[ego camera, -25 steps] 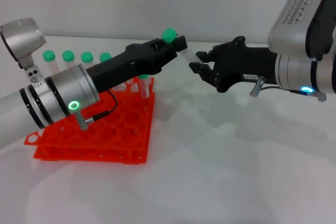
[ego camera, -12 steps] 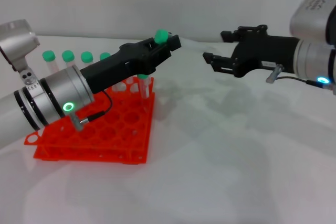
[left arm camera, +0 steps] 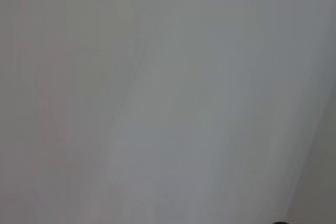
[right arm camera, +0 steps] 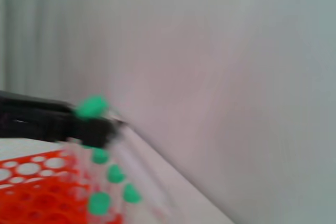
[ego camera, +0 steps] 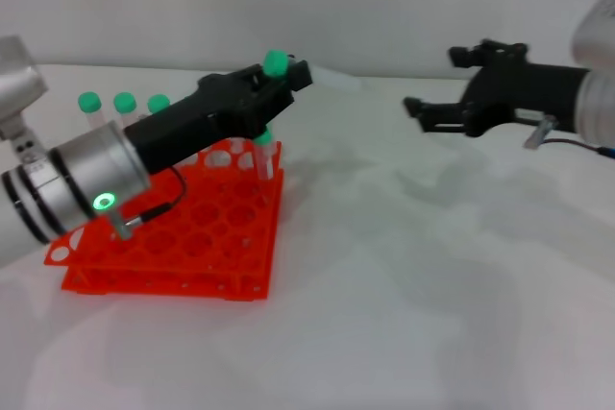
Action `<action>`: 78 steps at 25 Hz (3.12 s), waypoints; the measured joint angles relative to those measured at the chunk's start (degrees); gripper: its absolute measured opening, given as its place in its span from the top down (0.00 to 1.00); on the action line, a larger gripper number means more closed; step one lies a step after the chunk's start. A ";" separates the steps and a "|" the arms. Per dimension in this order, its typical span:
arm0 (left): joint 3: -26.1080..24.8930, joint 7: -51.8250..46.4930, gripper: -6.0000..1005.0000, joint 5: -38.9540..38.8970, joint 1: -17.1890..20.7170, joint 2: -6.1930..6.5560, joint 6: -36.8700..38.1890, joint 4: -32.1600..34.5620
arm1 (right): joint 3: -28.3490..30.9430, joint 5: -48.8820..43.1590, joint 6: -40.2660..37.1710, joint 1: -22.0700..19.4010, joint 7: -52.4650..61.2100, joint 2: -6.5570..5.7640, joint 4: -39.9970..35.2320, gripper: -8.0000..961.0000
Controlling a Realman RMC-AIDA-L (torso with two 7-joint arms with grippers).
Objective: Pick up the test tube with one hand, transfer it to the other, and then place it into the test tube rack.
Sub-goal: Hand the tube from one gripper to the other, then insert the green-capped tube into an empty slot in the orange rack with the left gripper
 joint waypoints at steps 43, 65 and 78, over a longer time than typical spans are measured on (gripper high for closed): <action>-35.90 -1.95 0.78 29.87 27.60 -8.54 -4.41 23.05 | 3.94 3.63 -0.94 -1.84 -2.63 0.34 6.69 0.10; -33.15 3.03 0.78 23.89 22.44 -8.51 -7.12 9.55 | 4.22 3.63 -2.23 1.02 -2.76 0.20 10.14 0.10; -32.90 3.28 0.78 23.83 22.30 -8.78 -7.29 6.57 | 4.22 3.41 -2.12 1.01 -2.76 0.06 10.45 0.10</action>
